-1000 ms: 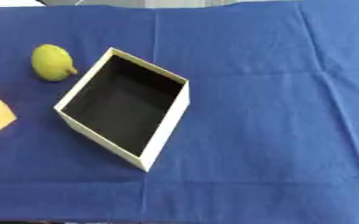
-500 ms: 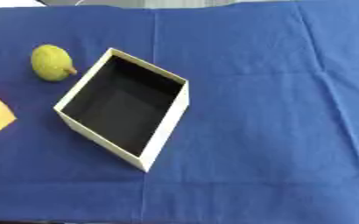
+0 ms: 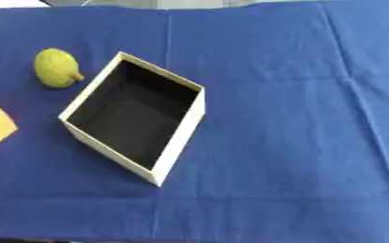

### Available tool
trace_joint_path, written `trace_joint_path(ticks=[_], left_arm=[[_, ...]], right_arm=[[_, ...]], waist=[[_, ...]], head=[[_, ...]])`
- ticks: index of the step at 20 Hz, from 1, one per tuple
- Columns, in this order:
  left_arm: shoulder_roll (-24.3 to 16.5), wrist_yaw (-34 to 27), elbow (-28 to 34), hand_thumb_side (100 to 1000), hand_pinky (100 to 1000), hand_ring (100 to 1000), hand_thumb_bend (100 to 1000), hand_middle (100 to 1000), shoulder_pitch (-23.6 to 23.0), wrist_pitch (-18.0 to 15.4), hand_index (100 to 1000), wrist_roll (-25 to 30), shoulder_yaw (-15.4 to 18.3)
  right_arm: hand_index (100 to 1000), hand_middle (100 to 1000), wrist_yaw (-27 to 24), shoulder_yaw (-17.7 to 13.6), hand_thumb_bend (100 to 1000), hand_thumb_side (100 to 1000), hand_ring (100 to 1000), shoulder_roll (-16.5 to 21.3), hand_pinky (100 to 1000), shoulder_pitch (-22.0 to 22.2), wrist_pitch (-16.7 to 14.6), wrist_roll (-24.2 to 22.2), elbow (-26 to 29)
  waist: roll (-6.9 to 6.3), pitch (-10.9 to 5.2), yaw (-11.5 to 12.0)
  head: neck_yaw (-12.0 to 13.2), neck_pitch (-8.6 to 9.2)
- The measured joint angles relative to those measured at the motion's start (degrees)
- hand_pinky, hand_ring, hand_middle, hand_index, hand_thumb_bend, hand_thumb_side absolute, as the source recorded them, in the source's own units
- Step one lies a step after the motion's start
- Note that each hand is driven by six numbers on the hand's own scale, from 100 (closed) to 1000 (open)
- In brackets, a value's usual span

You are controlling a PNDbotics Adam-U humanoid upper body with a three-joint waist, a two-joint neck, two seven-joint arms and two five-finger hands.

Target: Pick up objects on the table and place them in the box.

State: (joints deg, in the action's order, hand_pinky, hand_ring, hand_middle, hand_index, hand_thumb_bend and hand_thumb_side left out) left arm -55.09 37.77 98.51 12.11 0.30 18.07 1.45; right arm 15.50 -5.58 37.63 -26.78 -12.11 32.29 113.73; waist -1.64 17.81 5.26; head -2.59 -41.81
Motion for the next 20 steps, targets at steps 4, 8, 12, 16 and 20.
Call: trace_joint_path(ticks=[4,8,12,16,20], left_arm=[[-1.0,-0.8,-0.8,692,887,884,590,743,0.0,5.2,903,-1.7,-2.7],[-1.3,-8.7,-0.5,638,933,893,574,750,0.6,11.3,913,0.1,-5.5],[-1.8,-14.4,0.8,662,939,891,595,749,2.0,15.2,913,1.6,-7.3],[-1.9,-16.6,1.4,666,957,905,619,779,3.4,16.5,927,2.6,-8.1],[-1.9,-16.8,2.0,670,957,907,637,784,5.0,16.3,926,3.7,-8.8]], right_arm=[[779,719,0.0,0.2,100,687,736,0.0,831,-0.2,0.0,-0.1,0.0],[777,718,-0.1,0.3,100,691,735,0.0,831,-0.4,-0.2,-0.3,0.0],[776,717,-0.3,0.4,100,693,735,0.0,831,-0.4,-0.2,-0.3,0.0],[774,716,-0.4,0.5,100,697,734,0.0,831,-0.4,-0.2,-0.3,0.0],[772,716,-0.5,0.7,100,697,734,0.0,831,-0.4,-0.2,-0.5,0.0]], waist=[[-0.08,-0.01,-0.2],[-0.16,-0.01,-0.4],[-0.25,-0.01,-0.6],[-0.37,-0.01,-0.7],[-0.49,-0.03,-0.8]], head=[[0.1,-0.07],[0.4,-0.3],[0.9,-0.32],[1.1,-0.32],[1.3,-0.32]])
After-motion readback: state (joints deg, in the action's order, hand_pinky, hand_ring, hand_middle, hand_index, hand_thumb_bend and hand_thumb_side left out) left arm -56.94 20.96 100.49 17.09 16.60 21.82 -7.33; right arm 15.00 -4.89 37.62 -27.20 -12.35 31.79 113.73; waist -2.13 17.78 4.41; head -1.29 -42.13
